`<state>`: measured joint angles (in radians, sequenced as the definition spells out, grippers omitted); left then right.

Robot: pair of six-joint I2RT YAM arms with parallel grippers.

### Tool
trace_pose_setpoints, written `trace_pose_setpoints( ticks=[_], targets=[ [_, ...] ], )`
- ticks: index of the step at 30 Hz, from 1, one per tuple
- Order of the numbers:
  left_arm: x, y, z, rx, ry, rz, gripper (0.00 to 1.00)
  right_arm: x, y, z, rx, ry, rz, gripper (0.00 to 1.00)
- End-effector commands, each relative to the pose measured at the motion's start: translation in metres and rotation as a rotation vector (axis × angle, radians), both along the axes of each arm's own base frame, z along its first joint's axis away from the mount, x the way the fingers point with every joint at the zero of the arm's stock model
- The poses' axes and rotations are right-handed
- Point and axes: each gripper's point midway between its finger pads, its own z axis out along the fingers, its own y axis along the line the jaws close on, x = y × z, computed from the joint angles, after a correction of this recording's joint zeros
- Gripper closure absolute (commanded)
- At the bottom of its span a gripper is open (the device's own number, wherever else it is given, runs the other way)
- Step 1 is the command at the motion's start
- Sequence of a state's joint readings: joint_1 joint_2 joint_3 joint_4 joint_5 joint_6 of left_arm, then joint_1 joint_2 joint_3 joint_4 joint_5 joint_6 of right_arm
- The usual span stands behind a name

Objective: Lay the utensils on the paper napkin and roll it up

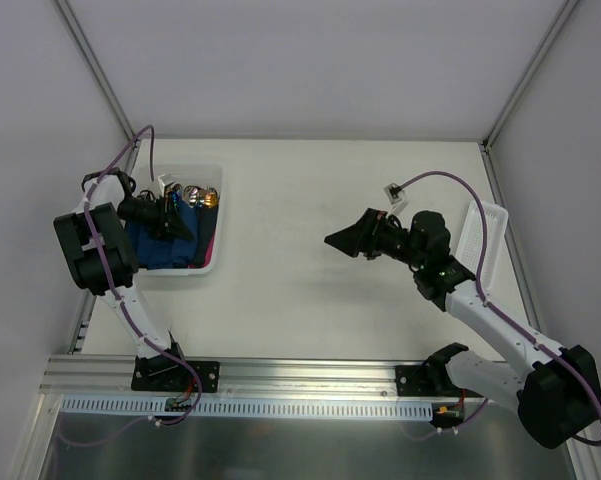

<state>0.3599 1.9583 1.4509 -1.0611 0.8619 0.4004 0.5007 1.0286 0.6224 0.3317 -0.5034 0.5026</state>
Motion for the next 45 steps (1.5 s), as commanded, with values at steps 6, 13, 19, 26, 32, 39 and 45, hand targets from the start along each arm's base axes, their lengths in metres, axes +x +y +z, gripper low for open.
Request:
trace_pose_setpoints(
  ticks=[6,13,19,26,32,39,45],
  targets=[
    [0.001,0.010,-0.010,0.133,0.000,-0.009,0.72,-0.003,-0.003,0.016,0.036,-0.041,0.010,0.19],
    [0.004,0.020,0.001,0.212,-0.045,0.002,0.63,-0.004,-0.004,0.015,0.037,-0.038,0.010,0.18],
    [0.006,0.029,0.010,0.278,-0.067,0.014,0.59,-0.005,-0.005,0.020,0.043,-0.047,0.009,0.18],
    [0.006,0.037,0.019,0.344,-0.098,0.019,0.48,-0.006,-0.007,0.020,0.042,-0.049,0.008,0.18],
    [0.008,0.046,0.030,0.411,-0.140,0.029,0.46,-0.006,-0.008,0.019,0.038,-0.048,0.004,0.17],
    [0.015,0.063,0.063,0.530,-0.252,0.054,0.35,-0.007,-0.013,0.017,-0.003,-0.057,0.000,0.14],
    [0.023,0.071,0.113,0.624,-0.417,0.062,0.06,-0.011,-0.026,0.013,-0.065,-0.062,-0.022,0.01]
  ],
)
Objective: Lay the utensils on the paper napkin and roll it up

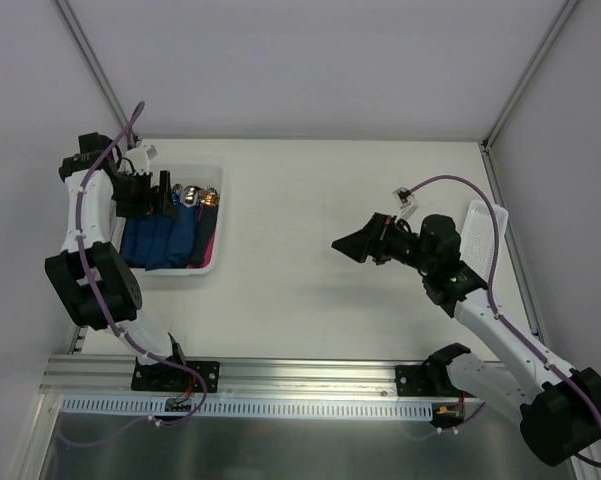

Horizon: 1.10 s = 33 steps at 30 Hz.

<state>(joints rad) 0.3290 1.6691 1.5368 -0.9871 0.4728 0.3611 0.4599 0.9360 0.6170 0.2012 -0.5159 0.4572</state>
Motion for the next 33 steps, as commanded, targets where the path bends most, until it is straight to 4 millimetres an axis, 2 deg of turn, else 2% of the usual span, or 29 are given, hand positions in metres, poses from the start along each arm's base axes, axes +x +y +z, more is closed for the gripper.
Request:
trace_pose_setpoints(
  ticks=[1,2,3,5,6,8,9,11,12,13,14,15,16,19,21,22,23,25,26,30,33],
  targets=[
    [0.008,0.017,0.050,0.139,-0.174,-0.019,0.01,-0.003,-0.011,0.008,-0.060,-0.054,-0.003,0.01],
    [0.009,0.014,0.065,0.159,-0.219,-0.032,0.01,-0.003,-0.014,0.011,-0.073,-0.063,-0.013,0.01],
    [0.009,0.011,0.072,0.167,-0.240,-0.044,0.01,-0.003,-0.016,0.011,-0.091,-0.070,-0.017,0.01],
    [0.008,0.002,0.089,0.198,-0.295,-0.084,0.01,-0.007,-0.024,0.000,-0.163,-0.051,-0.018,0.01],
    [0.008,-0.012,0.093,0.204,-0.311,-0.128,0.01,-0.005,-0.029,0.005,-0.185,-0.068,-0.039,0.01],
    [0.005,-0.032,0.104,0.218,-0.348,-0.175,0.01,-0.006,-0.040,-0.004,-0.263,-0.050,-0.062,0.01],
    [0.004,-0.054,0.107,0.218,-0.364,-0.234,0.01,-0.003,-0.045,0.001,-0.276,-0.058,-0.084,0.01],
    [0.001,-0.078,0.117,0.197,-0.402,-0.283,0.01,-0.004,-0.059,-0.007,-0.333,-0.009,-0.134,0.01],
    [0.002,-0.090,0.121,0.177,-0.422,-0.307,0.01,0.003,-0.071,-0.007,-0.359,-0.001,-0.197,0.01],
    [-0.001,-0.114,0.124,0.117,-0.430,-0.350,0.01,0.001,-0.077,-0.008,-0.380,0.020,-0.215,0.01],
    [-0.001,-0.125,0.127,0.079,-0.435,-0.370,0.01,0.003,-0.083,-0.008,-0.392,0.027,-0.240,0.01],
    [-0.004,-0.146,0.132,0.004,-0.440,-0.406,0.01,0.005,-0.092,-0.009,-0.417,0.033,-0.272,0.01],
    [-0.003,-0.152,0.131,-0.010,-0.433,-0.407,0.01,0.005,-0.096,-0.011,-0.436,0.033,-0.279,0.01],
    [0.006,-0.179,0.121,-0.064,-0.393,-0.405,0.01,0.008,-0.114,-0.017,-0.534,0.021,-0.308,0.01],
    [0.011,-0.200,0.102,-0.040,-0.350,-0.420,0.01,0.015,-0.127,-0.022,-0.603,0.035,-0.347,0.01],
    [0.016,-0.208,0.099,-0.058,-0.353,-0.410,0.01,0.016,-0.134,-0.028,-0.639,0.062,-0.359,0.01],
    [0.014,-0.219,0.084,-0.067,-0.322,-0.426,0.01,0.020,-0.138,-0.038,-0.680,0.094,-0.359,0.01],
    [0.016,-0.228,0.070,-0.071,-0.309,-0.412,0.01,0.025,-0.145,-0.045,-0.748,0.104,-0.352,0.01],
    [0.019,-0.232,0.056,-0.068,-0.293,-0.408,0.01,0.028,-0.146,-0.049,-0.777,0.103,-0.338,0.01],
    [0.020,-0.243,0.029,-0.060,-0.239,-0.396,0.01,0.038,-0.153,-0.066,-0.850,0.144,-0.343,0.01],
    [0.019,-0.247,0.021,-0.065,-0.233,-0.403,0.01,0.042,-0.152,-0.066,-0.855,0.137,-0.332,0.01]
  ],
)
